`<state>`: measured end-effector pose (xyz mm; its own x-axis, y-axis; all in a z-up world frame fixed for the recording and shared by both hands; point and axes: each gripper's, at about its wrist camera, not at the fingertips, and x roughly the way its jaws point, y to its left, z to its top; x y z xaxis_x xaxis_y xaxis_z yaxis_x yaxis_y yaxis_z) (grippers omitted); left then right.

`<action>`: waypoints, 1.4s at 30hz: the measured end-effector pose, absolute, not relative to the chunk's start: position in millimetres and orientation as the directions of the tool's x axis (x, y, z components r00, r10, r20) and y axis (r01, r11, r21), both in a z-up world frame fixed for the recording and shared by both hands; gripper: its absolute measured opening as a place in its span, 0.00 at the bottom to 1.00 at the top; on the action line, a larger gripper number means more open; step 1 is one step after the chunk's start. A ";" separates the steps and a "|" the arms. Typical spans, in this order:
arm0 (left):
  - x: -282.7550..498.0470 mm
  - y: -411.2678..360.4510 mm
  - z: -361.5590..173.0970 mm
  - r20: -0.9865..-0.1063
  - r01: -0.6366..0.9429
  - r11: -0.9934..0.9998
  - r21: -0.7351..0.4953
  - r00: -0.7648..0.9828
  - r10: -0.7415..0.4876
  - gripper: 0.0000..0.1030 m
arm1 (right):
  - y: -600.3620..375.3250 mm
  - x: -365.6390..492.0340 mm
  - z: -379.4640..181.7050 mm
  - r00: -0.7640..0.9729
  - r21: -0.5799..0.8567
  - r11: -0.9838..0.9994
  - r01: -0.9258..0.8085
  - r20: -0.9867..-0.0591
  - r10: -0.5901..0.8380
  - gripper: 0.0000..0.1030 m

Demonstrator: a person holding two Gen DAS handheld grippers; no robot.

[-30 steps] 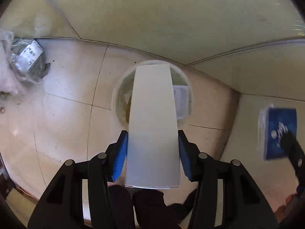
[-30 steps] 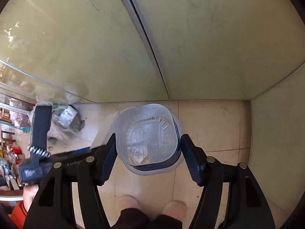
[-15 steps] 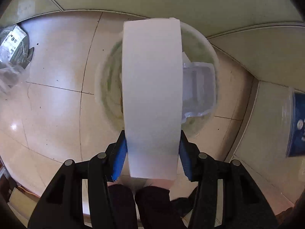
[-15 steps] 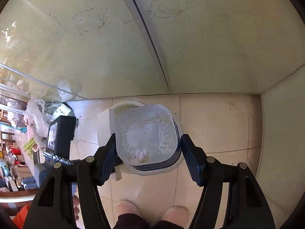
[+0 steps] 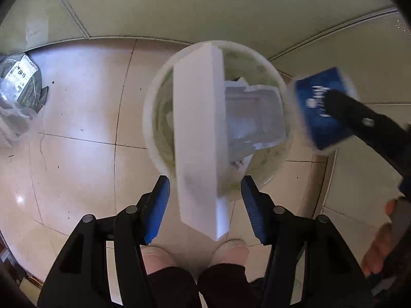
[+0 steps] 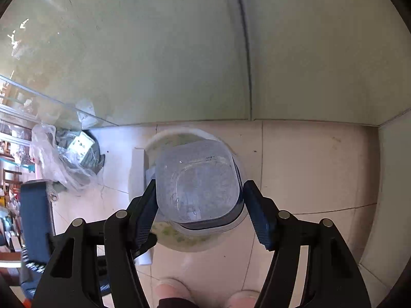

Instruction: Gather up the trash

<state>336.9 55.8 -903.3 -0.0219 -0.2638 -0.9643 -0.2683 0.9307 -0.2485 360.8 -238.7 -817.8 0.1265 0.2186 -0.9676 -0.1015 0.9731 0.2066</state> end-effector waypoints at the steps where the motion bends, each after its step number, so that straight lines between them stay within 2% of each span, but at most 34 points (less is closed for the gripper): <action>1: 334.9 57.7 -901.9 -0.966 -0.267 0.932 -0.247 -0.011 -0.259 0.55 | -236.0 360.8 -823.6 0.119 0.207 0.973 -0.103 -0.969 0.218 0.60; 6: 329.4 56.9 -888.8 -0.974 -0.259 0.939 -0.226 0.070 -0.215 0.55 | -227.9 359.4 -852.5 0.065 0.208 0.972 -0.105 -0.974 0.215 0.61; 12: 328.3 55.2 -873.8 -0.982 -0.223 0.958 -0.180 0.099 -0.161 0.55 | -229.1 357.3 -860.8 -0.003 0.228 0.971 -0.074 -0.973 0.229 0.61; 17: 328.5 53.6 -859.9 -0.984 -0.226 0.959 -0.170 0.098 -0.151 0.55 | -234.7 354.4 -843.5 -0.017 0.226 0.971 -0.077 -0.974 0.225 0.61; 22: 330.4 46.8 -812.0 -0.985 -0.227 0.961 -0.156 0.103 -0.135 0.55 | -239.1 349.2 -794.6 -0.005 0.185 0.976 -0.113 -0.983 0.185 0.61; 28: 331.9 33.0 -705.5 -0.982 -0.219 0.964 -0.151 0.146 -0.121 0.55 | -245.8 339.7 -674.5 0.073 0.159 0.977 -0.141 -0.983 0.171 0.61; 36: 313.9 18.6 -472.0 -0.926 -0.205 0.961 -0.188 0.364 -0.103 0.55 | -228.5 313.5 -441.2 0.301 0.153 0.964 -0.217 -0.929 0.215 0.61; 42: 276.6 14.0 -300.0 -0.816 -0.161 0.971 -0.176 0.575 -0.053 0.55 | -236.7 276.2 -262.1 0.494 0.210 0.927 -0.313 -0.797 0.347 0.61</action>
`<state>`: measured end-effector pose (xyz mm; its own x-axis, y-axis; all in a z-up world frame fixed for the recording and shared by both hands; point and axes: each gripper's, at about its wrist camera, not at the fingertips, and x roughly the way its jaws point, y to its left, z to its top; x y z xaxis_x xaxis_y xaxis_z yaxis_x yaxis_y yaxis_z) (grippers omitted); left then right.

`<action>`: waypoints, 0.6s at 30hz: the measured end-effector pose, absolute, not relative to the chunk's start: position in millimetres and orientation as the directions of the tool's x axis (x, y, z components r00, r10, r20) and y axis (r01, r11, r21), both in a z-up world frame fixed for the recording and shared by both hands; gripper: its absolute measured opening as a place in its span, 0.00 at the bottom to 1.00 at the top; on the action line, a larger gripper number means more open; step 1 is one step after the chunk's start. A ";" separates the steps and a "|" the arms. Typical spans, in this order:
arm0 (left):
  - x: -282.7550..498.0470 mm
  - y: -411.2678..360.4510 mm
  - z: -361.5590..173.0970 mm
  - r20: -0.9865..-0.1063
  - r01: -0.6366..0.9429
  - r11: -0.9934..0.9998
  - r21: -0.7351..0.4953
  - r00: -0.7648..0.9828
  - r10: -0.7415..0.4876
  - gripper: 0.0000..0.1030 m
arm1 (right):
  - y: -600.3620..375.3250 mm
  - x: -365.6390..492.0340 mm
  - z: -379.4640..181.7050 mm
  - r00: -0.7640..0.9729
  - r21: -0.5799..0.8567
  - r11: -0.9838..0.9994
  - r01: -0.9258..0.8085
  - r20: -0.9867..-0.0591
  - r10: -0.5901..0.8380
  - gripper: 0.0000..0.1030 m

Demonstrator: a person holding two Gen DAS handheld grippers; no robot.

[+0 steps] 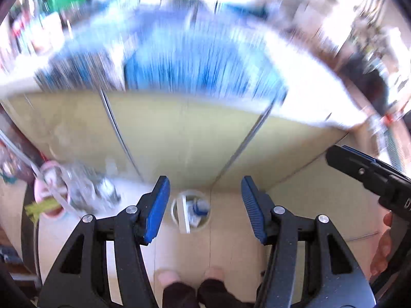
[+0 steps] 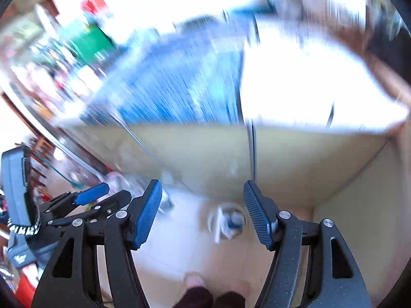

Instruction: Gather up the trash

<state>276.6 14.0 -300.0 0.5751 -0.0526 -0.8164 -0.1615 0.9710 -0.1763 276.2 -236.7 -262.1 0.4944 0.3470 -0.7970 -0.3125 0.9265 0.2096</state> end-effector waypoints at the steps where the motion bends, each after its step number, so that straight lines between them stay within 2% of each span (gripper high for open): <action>1: 266.7 15.6 -271.5 -0.790 -0.158 0.971 -0.179 0.611 -0.046 0.55 | -238.8 267.7 -237.9 0.522 0.207 0.922 -0.327 -0.774 0.359 0.61; 6: 216.3 24.7 -170.0 -0.667 -0.116 0.975 -0.190 0.744 -0.041 0.55 | -242.4 221.1 -144.8 0.621 0.179 0.905 -0.386 -0.675 0.398 0.62; 9: 180.2 29.0 -126.8 -0.606 -0.057 0.982 -0.179 0.793 -0.064 0.55 | -229.8 194.2 -111.4 0.662 0.159 0.904 -0.397 -0.633 0.402 0.65; 13: 144.1 33.1 -93.1 -0.572 -0.006 0.992 -0.125 0.818 -0.068 0.59 | -210.3 156.5 -90.9 0.692 0.141 0.913 -0.384 -0.610 0.385 0.67; 15: 125.0 34.0 -82.9 -0.564 0.024 0.995 -0.098 0.822 -0.075 0.62 | -202.1 138.4 -91.1 0.697 0.139 0.919 -0.368 -0.613 0.372 0.68; 18: 102.2 33.9 -76.0 -0.560 0.049 0.997 -0.064 0.825 -0.076 0.75 | -193.8 114.7 -90.6 0.695 0.156 0.925 -0.345 -0.620 0.364 0.70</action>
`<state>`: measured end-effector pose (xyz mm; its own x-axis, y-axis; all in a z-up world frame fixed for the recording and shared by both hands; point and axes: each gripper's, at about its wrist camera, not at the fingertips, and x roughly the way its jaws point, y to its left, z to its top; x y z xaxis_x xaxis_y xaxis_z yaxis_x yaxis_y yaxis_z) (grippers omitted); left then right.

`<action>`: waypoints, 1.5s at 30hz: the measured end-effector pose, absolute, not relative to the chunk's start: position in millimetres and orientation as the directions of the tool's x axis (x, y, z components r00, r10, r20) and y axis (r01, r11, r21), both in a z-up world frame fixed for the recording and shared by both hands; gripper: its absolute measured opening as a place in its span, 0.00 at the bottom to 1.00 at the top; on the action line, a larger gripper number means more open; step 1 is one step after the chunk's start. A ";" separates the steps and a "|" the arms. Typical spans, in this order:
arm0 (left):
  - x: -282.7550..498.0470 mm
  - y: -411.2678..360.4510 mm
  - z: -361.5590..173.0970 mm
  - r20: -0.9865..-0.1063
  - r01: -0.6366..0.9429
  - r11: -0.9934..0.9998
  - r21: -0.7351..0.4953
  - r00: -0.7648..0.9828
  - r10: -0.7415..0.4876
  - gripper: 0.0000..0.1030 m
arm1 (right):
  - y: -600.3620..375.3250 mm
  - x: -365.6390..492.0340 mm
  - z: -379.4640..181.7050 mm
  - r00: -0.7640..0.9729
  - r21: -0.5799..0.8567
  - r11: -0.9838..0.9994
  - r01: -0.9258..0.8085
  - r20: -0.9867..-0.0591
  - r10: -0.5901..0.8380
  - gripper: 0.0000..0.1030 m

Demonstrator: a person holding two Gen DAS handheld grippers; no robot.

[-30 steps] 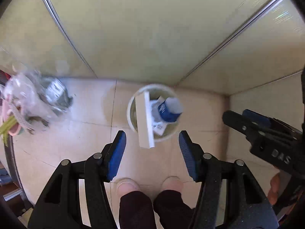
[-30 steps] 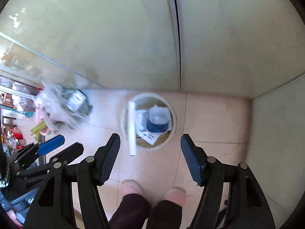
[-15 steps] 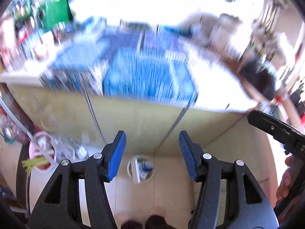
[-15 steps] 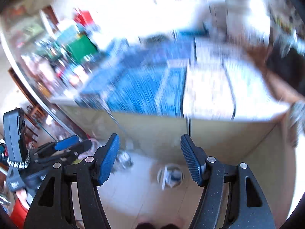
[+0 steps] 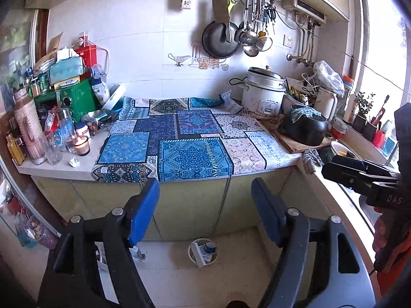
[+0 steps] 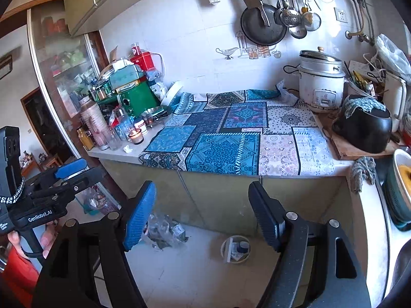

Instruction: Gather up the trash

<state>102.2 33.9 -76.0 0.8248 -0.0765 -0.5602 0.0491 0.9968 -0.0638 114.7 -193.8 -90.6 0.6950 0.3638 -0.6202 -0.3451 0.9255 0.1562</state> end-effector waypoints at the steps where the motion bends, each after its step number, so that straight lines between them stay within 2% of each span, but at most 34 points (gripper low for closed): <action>1: 92.3 33.5 -73.1 -0.558 0.061 0.997 -0.057 0.826 -0.082 0.81 | -190.3 107.1 -90.7 0.691 0.163 0.926 -0.341 -0.623 0.365 0.71; 7: 65.3 30.1 -65.1 -0.539 0.114 0.993 -0.042 0.834 -0.118 0.89 | -179.5 73.2 -82.6 0.728 0.128 0.940 -0.315 -0.603 0.326 0.88; 14: 49.6 21.6 -50.2 -0.508 0.114 0.993 -0.042 0.853 -0.120 0.93 | -184.7 66.3 -67.9 0.749 0.136 0.943 -0.305 -0.578 0.325 0.93; 16: 47.7 18.6 -46.7 -0.503 0.103 0.993 -0.052 0.856 -0.115 0.94 | -187.0 64.3 -62.8 0.755 0.130 0.941 -0.312 -0.568 0.329 0.97; 45: 24.8 10.8 -30.2 -0.472 0.011 0.995 -0.096 0.880 -0.056 0.96 | -180.0 42.2 -40.8 0.760 0.051 0.923 -0.382 -0.551 0.345 0.98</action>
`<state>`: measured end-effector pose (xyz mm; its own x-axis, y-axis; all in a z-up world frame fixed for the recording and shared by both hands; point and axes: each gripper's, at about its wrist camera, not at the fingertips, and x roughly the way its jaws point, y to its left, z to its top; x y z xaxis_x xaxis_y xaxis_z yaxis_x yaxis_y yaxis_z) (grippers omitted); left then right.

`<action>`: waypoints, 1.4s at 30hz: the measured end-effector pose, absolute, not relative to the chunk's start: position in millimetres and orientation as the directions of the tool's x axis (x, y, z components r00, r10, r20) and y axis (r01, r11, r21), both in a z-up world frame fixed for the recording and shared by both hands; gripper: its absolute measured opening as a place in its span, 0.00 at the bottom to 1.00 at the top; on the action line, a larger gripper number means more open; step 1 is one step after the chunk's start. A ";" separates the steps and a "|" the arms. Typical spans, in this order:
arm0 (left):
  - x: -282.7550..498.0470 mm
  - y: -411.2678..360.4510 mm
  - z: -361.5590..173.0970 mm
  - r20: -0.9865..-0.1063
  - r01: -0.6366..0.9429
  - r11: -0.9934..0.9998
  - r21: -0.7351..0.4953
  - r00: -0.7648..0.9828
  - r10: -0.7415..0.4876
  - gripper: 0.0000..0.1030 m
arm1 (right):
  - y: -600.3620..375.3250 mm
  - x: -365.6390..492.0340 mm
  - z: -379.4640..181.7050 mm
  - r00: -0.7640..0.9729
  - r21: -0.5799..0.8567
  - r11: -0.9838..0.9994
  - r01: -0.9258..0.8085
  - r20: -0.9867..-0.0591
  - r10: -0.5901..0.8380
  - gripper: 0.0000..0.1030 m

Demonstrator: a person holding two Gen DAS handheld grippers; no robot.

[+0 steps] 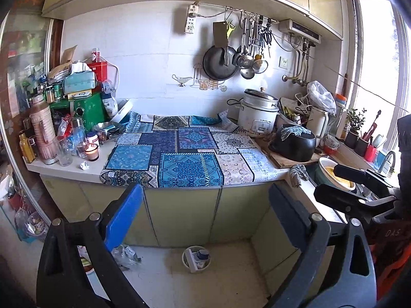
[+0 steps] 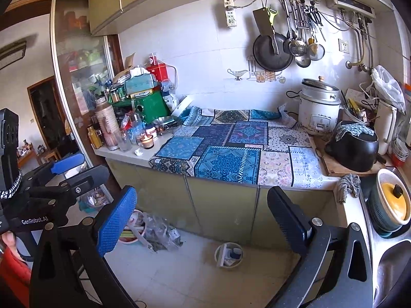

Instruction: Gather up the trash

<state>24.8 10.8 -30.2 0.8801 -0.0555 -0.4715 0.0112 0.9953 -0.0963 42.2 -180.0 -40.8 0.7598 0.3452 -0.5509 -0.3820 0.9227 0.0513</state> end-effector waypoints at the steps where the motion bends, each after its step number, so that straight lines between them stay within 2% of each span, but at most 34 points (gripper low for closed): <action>1: 24.0 10.8 -30.1 -0.471 0.010 0.995 -0.098 0.880 -0.056 0.96 | -180.5 41.6 -40.2 0.760 0.050 0.922 -0.383 -0.550 0.346 0.98; 42: 16.4 2.3 -26.4 -0.456 0.051 0.990 -0.128 0.884 -0.105 0.96 | -178.6 25.3 -27.2 0.808 0.046 0.945 -0.325 -0.506 0.302 1.00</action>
<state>16.4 2.3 -26.4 0.8840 -0.1047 -0.4555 0.0511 0.9904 -0.1285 25.3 -178.6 -27.2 0.8078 0.3021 -0.5061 -0.3248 0.9447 0.0456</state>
